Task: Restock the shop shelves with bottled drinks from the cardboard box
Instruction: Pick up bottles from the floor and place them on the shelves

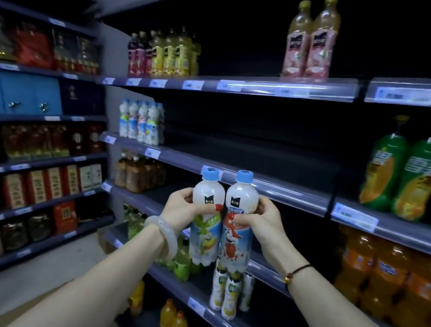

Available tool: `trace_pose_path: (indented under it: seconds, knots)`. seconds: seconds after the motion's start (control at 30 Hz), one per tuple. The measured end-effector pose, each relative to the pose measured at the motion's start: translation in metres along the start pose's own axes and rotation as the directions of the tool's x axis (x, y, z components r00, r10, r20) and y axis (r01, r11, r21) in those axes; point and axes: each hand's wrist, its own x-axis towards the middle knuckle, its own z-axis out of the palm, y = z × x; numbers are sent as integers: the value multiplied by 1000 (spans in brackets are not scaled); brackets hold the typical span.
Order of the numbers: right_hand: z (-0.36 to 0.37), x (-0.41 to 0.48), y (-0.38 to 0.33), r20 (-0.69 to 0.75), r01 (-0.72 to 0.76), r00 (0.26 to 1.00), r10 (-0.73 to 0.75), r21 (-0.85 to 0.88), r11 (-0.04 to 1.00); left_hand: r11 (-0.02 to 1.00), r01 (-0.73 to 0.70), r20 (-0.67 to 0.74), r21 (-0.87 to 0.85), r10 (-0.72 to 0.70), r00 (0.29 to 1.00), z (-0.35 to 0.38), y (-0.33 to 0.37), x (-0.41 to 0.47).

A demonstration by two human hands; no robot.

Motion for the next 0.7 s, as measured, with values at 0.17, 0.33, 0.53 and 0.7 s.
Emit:
trace_pose_path:
  seconds: [0.17, 0.33, 0.53, 0.7]
  knots:
    - [42, 76, 18, 58, -7, 998, 5, 28, 1000, 1000, 1, -101, 9, 0, 995, -43, -13, 70]
    - [85, 157, 22, 147, 12, 989, -17, 29, 999, 1000, -12, -160, 11, 14, 987, -83, -13, 142]
    - [134, 227, 22, 206, 40, 977, -44, 25, 999, 998, -42, -216, 46, 51, 975, -128, -9, 200]
    - [182, 279, 21, 236, 80, 968, -85, 27, 996, 997, -62, -229, 43, 71, 971, -170, -10, 254]
